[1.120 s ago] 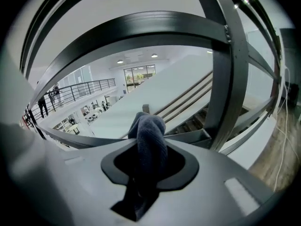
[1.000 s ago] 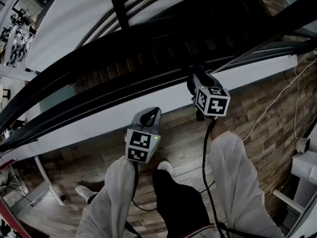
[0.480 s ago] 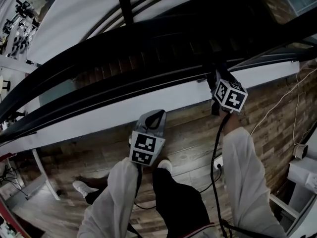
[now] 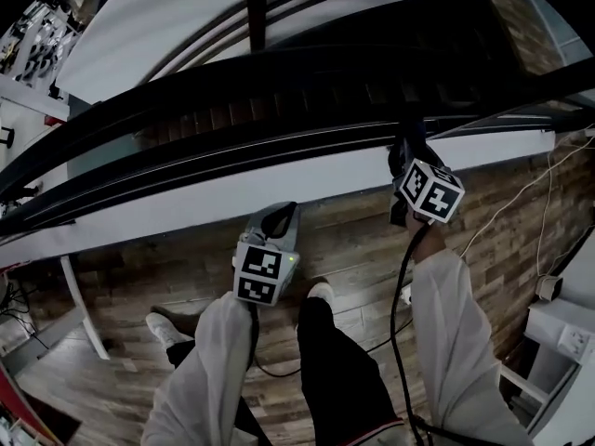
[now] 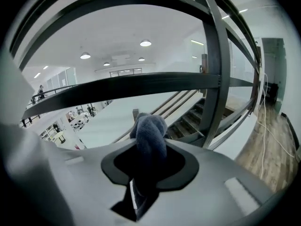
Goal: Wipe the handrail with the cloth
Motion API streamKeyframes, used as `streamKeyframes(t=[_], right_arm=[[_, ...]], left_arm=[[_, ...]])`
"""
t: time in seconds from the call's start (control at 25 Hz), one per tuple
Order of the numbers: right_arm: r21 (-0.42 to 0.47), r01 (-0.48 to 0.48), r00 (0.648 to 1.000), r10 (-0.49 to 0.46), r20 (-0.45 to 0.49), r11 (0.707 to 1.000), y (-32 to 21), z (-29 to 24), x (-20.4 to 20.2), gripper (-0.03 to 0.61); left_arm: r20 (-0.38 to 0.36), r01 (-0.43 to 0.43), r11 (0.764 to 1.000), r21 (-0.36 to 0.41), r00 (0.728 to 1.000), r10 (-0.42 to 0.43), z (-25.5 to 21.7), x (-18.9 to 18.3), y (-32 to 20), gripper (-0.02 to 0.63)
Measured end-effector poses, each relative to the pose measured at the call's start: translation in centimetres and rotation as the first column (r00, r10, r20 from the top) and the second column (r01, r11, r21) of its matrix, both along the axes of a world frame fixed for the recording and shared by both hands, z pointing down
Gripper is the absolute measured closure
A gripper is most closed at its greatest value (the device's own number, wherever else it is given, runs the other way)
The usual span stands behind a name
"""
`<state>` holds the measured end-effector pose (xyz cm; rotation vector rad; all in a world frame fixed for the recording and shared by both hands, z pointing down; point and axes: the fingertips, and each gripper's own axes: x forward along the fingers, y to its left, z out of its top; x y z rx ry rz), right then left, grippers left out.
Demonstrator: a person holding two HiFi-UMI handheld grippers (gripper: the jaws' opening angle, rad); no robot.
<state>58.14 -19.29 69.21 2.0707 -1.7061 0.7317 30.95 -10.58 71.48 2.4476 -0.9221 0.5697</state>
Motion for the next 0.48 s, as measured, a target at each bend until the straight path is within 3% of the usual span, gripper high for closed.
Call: streamKeyframes(t=[0.2, 0.48], right_arm=[[-0.031, 0.072, 0.997, -0.072, 0.011, 0.997, 1.5, -0.8, -10.9, 0.486], [-0.114, 0.254, 0.966, -0.246, 0.077, 0.960, 3.0, 0.7, -32.6, 0.486]], left_arm=[[-0.012, 0.061, 0.998, 0.007, 0.998, -0.061, -2.1, -8.5, 0.6, 0.612], [0.013, 0.229, 0.973, -0.003, 0.973, -0.229, -3.7, -25.1, 1.4, 0.612]])
